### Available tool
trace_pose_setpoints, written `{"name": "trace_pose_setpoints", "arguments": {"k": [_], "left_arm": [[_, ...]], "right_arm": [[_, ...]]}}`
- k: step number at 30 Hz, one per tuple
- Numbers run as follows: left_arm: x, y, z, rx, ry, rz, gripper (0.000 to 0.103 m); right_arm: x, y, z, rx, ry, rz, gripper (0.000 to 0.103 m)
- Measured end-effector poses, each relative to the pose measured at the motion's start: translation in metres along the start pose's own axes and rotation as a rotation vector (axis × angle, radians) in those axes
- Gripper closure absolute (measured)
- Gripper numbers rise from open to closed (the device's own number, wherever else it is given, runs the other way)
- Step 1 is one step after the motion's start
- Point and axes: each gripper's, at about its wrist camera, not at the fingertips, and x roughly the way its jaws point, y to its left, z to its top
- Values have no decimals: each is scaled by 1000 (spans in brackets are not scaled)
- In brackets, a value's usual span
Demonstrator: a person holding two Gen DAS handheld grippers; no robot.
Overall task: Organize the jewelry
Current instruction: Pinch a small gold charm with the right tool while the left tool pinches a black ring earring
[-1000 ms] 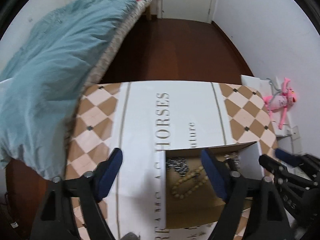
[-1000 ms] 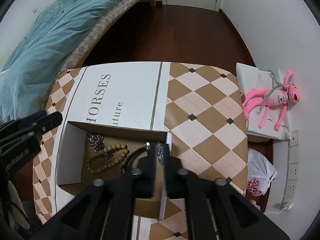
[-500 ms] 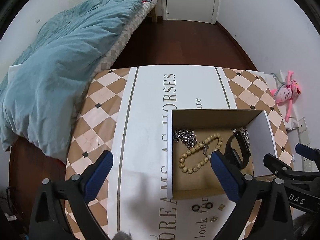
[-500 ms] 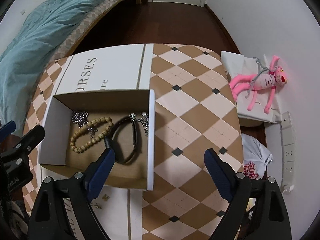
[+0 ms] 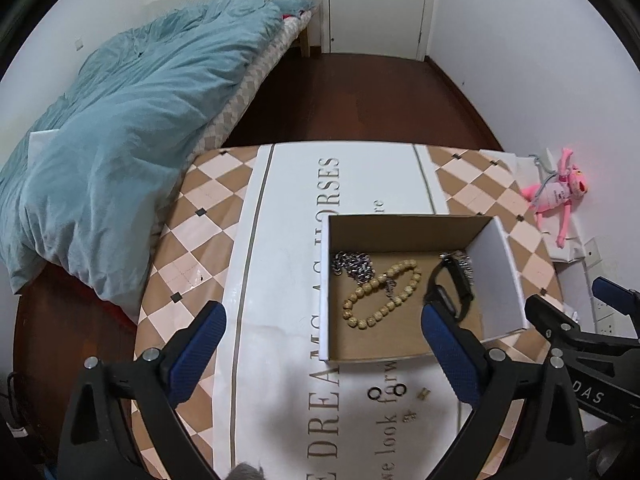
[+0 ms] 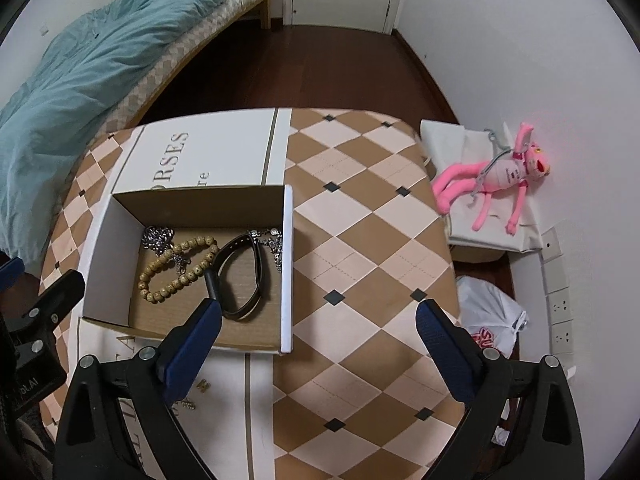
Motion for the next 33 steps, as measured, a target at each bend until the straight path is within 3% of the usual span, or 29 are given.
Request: {"name": "trace_pose_setpoints", "arguments": {"k": [13,22,27,33], "left_arm": [[-71,-3,-11,-10,-105,5,3],[-99,-3,-11,-28,-146,13,3],[-86,5,-20,-36,-136,46,3],[-36,22,-55,-23,-48,134,3]], "right_arm": [[-81,-10,-17,24,-161,-17,4],[-126,-14,-25,41,-235,5,4],[-115,-14,-32,51,-191,37,4],[-46,5,-68,40,-58,120,4]]}}
